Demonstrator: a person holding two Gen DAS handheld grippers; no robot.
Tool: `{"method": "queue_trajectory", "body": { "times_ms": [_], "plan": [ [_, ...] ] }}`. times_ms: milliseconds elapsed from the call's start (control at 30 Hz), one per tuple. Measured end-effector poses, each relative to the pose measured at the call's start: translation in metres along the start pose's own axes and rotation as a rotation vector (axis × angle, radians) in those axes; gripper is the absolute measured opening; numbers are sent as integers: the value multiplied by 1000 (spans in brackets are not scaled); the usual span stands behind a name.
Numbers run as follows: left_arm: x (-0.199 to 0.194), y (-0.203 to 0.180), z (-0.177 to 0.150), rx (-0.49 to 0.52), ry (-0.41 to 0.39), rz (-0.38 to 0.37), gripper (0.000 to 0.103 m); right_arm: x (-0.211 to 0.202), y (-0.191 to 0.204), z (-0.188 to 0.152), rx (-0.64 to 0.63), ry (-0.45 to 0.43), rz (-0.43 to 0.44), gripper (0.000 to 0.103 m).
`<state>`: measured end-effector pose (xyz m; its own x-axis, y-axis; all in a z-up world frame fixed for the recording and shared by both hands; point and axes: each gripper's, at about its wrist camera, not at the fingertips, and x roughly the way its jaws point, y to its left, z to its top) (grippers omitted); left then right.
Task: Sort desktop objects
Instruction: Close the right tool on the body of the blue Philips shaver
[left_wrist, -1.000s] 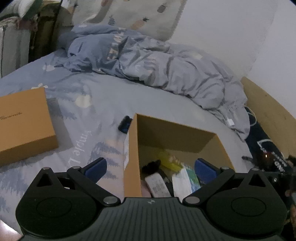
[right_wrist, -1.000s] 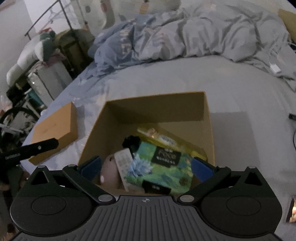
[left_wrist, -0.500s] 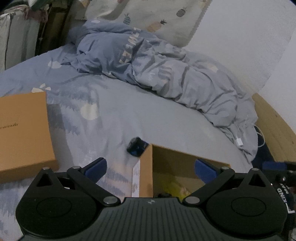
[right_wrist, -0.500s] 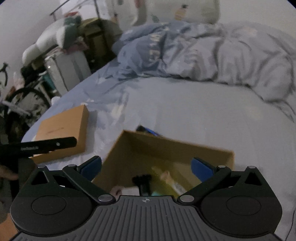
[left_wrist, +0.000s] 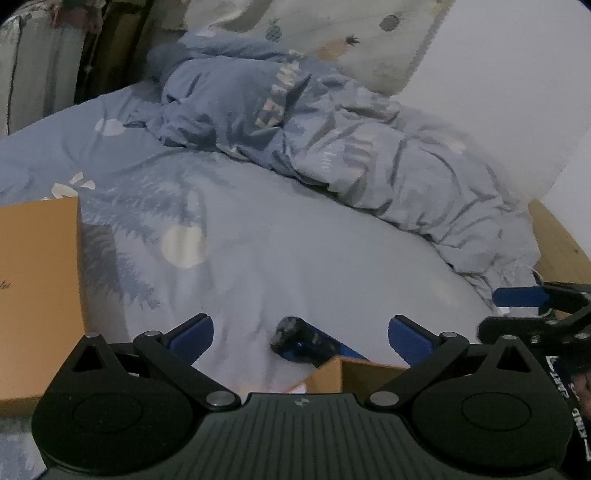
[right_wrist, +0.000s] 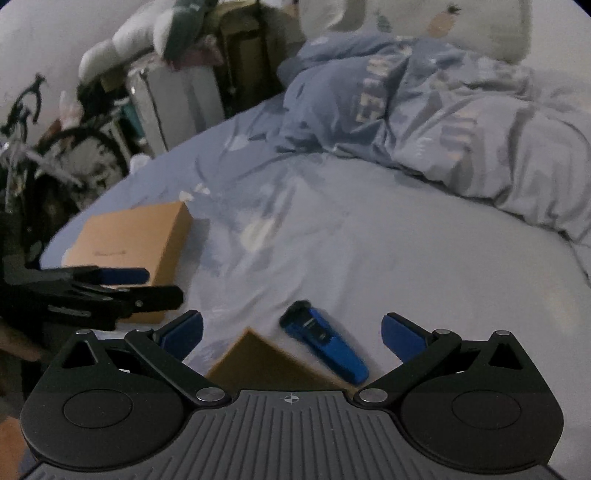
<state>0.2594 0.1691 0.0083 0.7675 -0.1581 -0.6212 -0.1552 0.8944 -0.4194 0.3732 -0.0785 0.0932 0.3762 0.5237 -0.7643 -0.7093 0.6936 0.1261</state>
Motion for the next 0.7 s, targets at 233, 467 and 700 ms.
{"method": "queue_trajectory", "body": {
  "times_ms": [233,467,700],
  "plan": [
    [32,18,8,-31,30,13,103,75,-21,22,-61,151,62,103],
    [55,36,5,-78,58,24,103,142,-27,26,-80,309,138,103],
    [70,52,1,-103,87,33,103,187,-35,22,-75,407,213,103]
  ]
}}
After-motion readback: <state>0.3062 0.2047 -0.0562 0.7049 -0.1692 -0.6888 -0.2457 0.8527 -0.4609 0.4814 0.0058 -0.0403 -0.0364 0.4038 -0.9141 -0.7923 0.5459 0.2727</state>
